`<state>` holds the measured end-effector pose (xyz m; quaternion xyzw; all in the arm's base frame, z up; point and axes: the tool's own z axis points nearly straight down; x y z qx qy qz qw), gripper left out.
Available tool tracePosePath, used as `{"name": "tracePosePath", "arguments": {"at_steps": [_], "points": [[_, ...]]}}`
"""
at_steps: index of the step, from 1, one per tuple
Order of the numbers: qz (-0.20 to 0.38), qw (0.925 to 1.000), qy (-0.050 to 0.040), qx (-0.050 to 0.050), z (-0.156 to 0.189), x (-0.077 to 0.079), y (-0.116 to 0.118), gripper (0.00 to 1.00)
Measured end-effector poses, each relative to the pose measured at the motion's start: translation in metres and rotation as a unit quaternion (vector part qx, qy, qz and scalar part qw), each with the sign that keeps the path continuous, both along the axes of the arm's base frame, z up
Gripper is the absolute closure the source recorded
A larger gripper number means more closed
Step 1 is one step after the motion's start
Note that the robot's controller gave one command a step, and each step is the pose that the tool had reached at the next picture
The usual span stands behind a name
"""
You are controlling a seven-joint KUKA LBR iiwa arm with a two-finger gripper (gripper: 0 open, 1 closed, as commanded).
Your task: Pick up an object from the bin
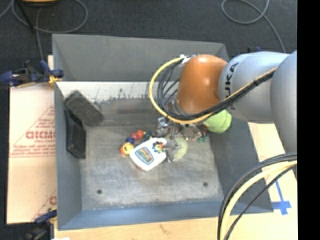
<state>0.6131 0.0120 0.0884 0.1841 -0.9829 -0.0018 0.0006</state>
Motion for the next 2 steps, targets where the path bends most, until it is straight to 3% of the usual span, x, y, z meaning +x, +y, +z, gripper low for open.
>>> {"name": "tracePosePath", "arguments": {"at_steps": [2], "points": [[-0.001,1.0000,-0.0040,-0.001,0.033,0.003,-0.001,1.00]]}}
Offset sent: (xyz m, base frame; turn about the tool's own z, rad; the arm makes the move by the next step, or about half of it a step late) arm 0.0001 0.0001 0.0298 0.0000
